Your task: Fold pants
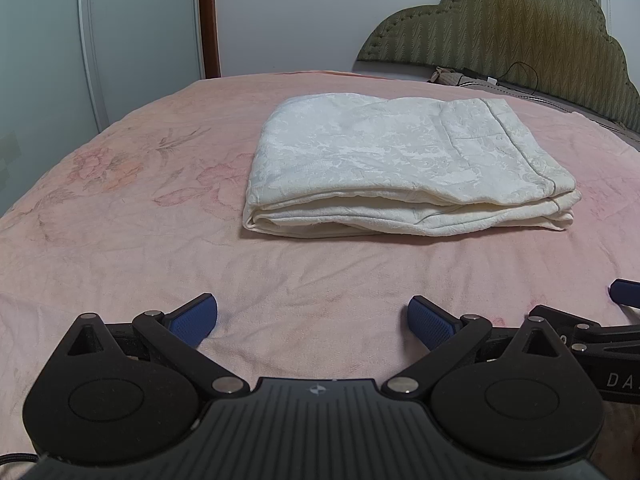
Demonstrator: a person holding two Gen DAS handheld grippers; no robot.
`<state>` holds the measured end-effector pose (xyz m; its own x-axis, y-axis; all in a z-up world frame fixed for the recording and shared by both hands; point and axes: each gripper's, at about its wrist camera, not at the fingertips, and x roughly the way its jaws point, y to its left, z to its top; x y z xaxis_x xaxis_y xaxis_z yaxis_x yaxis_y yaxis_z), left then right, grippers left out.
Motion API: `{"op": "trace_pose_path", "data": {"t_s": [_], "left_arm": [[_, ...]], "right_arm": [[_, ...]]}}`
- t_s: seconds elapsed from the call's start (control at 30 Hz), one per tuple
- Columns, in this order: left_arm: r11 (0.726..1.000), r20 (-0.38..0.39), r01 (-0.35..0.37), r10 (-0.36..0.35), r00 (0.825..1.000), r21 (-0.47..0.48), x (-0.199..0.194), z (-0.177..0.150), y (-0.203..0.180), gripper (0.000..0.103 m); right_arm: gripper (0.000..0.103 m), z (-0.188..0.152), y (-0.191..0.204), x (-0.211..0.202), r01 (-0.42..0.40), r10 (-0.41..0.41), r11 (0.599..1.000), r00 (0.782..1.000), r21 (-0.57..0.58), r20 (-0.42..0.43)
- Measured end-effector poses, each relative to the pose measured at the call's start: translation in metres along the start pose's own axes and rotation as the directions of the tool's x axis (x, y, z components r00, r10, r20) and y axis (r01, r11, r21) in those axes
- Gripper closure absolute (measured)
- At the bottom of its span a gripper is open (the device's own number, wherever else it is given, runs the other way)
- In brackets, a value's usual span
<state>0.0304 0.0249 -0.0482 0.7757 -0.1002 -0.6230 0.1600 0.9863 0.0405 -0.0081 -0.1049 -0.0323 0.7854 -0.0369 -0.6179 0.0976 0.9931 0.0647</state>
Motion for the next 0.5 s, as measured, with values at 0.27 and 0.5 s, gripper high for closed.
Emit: {"op": "trace_pose_path", "data": {"t_s": [0.27,0.5], "left_arm": [[1.000,0.000,-0.001,0.001,1.000,0.001,-0.0001,0.0002,0.0001,0.000],[1.000,0.004,-0.012,0.012,1.000,0.003,-0.0010,0.0000,-0.0013,0.000]], "right_arm": [[0.000,-0.0001,-0.0003,-0.0001,0.000,0.000,1.000,1.000,0.000,0.000],[0.000,0.0008,-0.0003,0.0010,0.003,-0.003,1.000,1.000,0.001,-0.001]]}}
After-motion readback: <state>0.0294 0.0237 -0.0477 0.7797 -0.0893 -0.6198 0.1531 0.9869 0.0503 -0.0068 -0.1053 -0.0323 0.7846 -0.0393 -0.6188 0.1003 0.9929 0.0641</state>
